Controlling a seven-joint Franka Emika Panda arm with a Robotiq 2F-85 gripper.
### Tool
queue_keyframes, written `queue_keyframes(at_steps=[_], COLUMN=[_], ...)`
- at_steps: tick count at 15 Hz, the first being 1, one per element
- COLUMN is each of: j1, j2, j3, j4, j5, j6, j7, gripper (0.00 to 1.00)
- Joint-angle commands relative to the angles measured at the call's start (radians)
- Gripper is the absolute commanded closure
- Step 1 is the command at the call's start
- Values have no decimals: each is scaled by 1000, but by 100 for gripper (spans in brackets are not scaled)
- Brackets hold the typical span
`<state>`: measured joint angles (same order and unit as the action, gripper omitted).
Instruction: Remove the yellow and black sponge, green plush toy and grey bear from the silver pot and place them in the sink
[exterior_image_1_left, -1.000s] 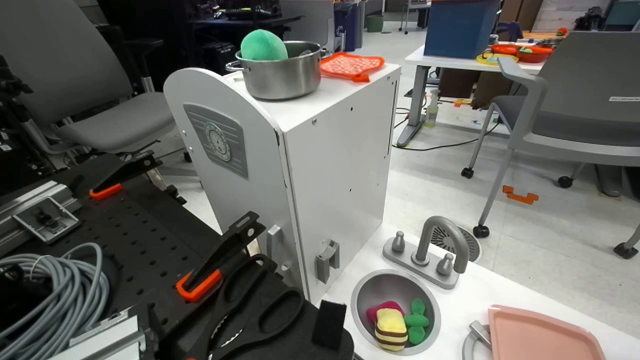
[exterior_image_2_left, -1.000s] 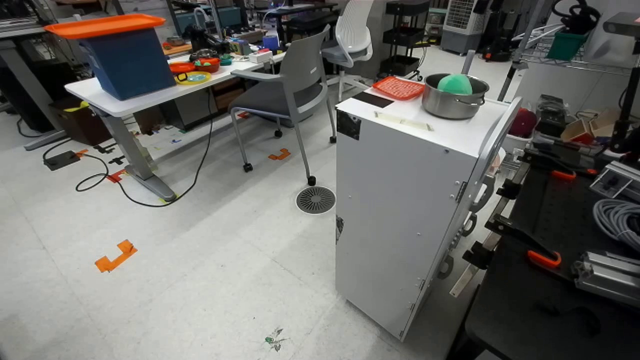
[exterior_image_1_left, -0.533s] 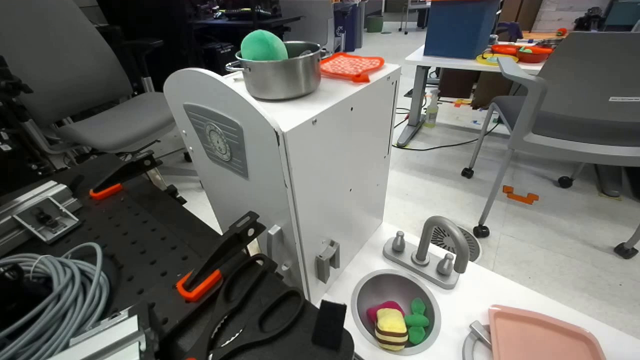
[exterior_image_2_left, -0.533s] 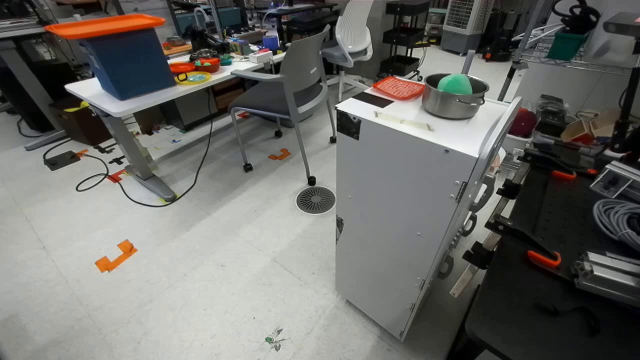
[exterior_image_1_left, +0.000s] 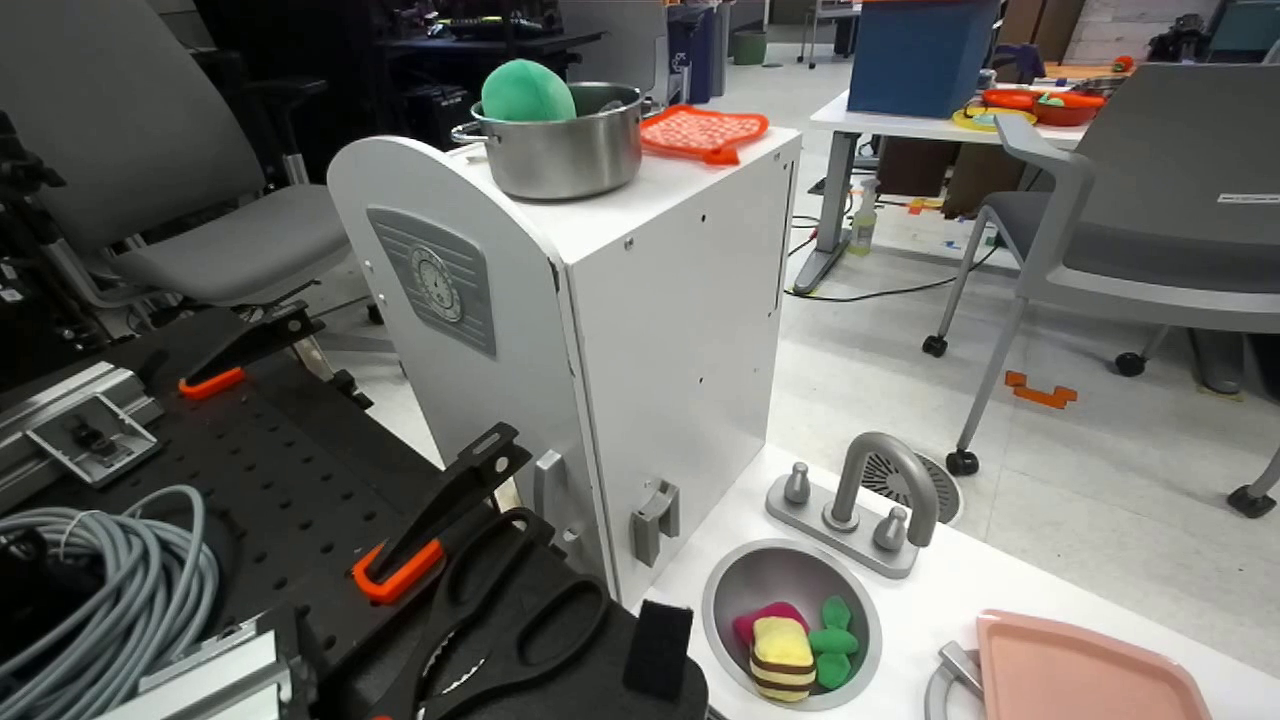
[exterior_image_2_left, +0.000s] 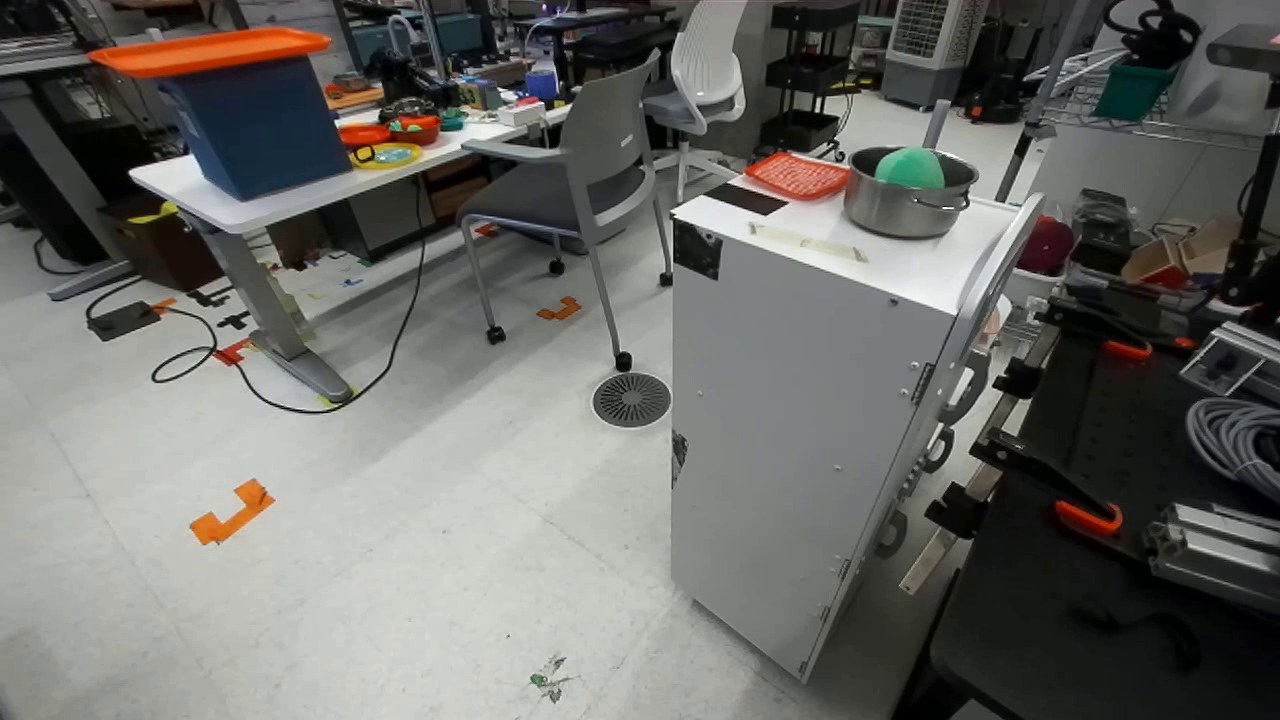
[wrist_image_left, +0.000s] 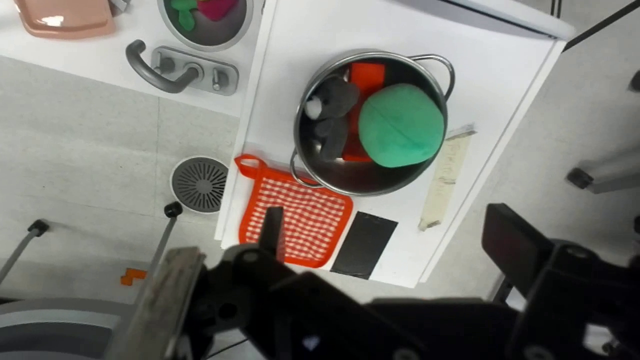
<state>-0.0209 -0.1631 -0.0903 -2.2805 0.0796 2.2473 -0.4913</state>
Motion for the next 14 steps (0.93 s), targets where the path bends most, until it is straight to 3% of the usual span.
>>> queue_keyframes(at_steps=[1, 7, 10, 14], j1=[34, 41, 35, 36], j2=[5, 21, 31, 61], j3=[22, 50, 56, 56], j4=[4, -4, -15, -26], j5=[-13, -97, -152, -139], j6=[-26, -20, -1, -4], j7=[-57, -7, 82, 188], gripper=[0, 0, 0, 0])
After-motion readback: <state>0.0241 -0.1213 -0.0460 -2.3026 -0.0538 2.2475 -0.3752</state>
